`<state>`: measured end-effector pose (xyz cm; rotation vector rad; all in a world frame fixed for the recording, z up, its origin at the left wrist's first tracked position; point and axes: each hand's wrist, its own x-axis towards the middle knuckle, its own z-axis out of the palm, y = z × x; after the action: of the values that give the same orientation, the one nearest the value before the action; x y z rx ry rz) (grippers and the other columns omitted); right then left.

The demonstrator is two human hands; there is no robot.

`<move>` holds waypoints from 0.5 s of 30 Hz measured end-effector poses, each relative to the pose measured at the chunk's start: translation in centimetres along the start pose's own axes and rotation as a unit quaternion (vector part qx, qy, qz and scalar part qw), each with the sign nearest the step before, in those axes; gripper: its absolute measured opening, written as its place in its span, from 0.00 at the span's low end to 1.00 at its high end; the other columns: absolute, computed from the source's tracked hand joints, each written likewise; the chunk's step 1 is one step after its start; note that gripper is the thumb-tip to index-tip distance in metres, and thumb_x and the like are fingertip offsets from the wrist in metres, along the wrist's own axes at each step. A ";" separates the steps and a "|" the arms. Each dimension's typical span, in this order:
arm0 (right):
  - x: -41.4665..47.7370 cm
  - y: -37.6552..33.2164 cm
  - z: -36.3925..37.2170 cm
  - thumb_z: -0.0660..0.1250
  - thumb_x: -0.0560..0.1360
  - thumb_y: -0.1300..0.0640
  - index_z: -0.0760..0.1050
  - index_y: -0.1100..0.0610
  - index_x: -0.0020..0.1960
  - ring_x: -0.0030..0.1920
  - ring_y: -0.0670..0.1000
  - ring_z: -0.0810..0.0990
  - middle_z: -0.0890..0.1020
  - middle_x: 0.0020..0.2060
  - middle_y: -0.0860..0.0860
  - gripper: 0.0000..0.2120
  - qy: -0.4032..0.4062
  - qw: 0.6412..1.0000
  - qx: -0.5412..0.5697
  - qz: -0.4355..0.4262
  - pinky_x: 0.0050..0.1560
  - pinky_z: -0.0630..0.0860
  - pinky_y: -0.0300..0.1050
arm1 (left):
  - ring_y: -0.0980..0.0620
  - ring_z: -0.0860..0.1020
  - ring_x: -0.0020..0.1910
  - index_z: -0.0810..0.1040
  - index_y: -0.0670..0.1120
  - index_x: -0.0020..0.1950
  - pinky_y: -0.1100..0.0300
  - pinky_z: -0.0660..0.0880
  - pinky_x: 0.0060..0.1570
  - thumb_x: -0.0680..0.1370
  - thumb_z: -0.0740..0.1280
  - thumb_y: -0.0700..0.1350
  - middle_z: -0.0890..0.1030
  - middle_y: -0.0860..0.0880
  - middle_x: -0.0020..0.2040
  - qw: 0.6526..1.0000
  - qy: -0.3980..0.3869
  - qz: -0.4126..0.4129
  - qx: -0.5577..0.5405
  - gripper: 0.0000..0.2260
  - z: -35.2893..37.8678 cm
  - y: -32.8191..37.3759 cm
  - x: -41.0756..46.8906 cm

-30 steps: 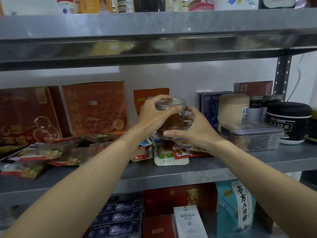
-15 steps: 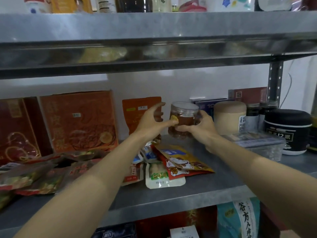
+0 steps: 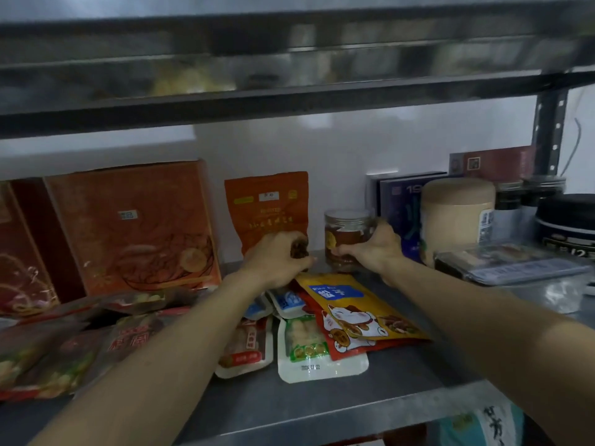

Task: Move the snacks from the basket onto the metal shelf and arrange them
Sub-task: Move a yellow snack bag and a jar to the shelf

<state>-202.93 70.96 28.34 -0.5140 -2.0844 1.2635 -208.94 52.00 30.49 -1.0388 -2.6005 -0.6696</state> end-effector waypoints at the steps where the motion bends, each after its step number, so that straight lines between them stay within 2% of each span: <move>1: 0.4 0.1 0.3 0.84 0.59 0.54 0.66 0.57 0.70 0.65 0.55 0.74 0.76 0.64 0.54 0.45 0.000 1.000 -0.005 0.002 0.64 0.74 0.50 | 0.48 0.75 0.61 0.75 0.56 0.67 0.51 0.74 0.57 0.75 0.67 0.61 0.77 0.51 0.63 0.999 -0.009 0.003 0.053 0.22 0.0 -0.1 -0.1; 3: 0.9 0.5 0.8 0.84 0.58 0.53 0.66 0.58 0.69 0.65 0.55 0.75 0.77 0.64 0.55 0.45 -0.001 1.000 -0.015 0.007 0.64 0.75 0.51 | 0.47 0.75 0.59 0.74 0.55 0.68 0.53 0.74 0.53 0.76 0.65 0.62 0.76 0.49 0.62 0.993 -0.025 0.001 0.115 0.22 0.1 -0.2 -0.2; 5: 1.2 0.8 1.1 0.84 0.58 0.53 0.66 0.58 0.69 0.65 0.56 0.75 0.77 0.63 0.55 0.44 -0.002 1.000 -0.025 0.012 0.63 0.75 0.51 | 0.46 0.74 0.58 0.74 0.55 0.67 0.54 0.73 0.51 0.76 0.64 0.63 0.76 0.49 0.61 0.991 -0.030 -0.002 0.127 0.22 0.1 -0.3 -0.2; 15: 1.7 1.1 1.5 0.83 0.59 0.50 0.68 0.58 0.68 0.63 0.56 0.77 0.78 0.62 0.55 0.43 -0.028 0.997 -0.071 0.019 0.63 0.76 0.53 | 0.44 0.72 0.64 0.70 0.56 0.71 0.50 0.68 0.57 0.77 0.61 0.64 0.74 0.47 0.66 0.982 -0.018 -0.019 0.187 0.25 -0.4 0.1 -0.9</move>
<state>-205.20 71.52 27.41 -0.5885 -2.2334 1.1681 -208.19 51.35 30.49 -0.8901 -2.6386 -0.1553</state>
